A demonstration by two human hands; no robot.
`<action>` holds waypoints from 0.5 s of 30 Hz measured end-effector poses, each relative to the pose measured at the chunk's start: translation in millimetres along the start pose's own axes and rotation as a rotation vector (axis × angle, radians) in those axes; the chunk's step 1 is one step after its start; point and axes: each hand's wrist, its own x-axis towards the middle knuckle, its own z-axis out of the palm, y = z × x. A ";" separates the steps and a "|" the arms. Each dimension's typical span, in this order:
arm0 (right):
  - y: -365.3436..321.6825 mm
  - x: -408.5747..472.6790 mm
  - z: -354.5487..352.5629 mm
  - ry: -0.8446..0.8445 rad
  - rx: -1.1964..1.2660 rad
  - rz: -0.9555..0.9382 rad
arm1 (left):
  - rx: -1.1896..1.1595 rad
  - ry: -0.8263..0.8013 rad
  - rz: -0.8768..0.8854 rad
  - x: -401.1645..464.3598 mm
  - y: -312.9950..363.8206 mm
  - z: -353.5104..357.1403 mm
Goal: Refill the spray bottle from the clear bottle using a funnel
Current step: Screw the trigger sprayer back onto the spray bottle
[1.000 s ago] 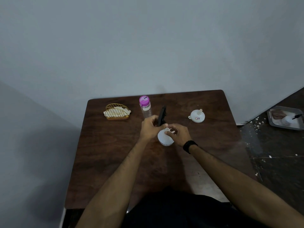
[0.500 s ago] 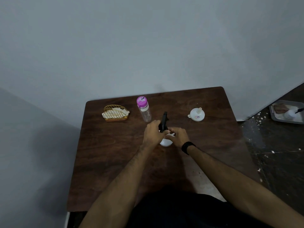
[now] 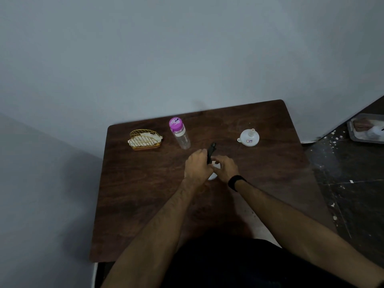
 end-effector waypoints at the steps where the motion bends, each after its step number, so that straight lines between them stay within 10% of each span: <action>1: 0.6 0.0 0.3 0.001 0.003 0.008 | 0.016 -0.007 -0.017 2.0 3.0 -0.8; 7: -2.4 -7.3 -2.7 0.004 0.050 -0.017 | 0.058 -0.035 -0.133 7.5 14.0 -4.6; 15: -4.1 -8.0 -2.1 -0.023 0.080 0.034 | 0.009 -0.100 0.141 7.6 -0.1 -12.7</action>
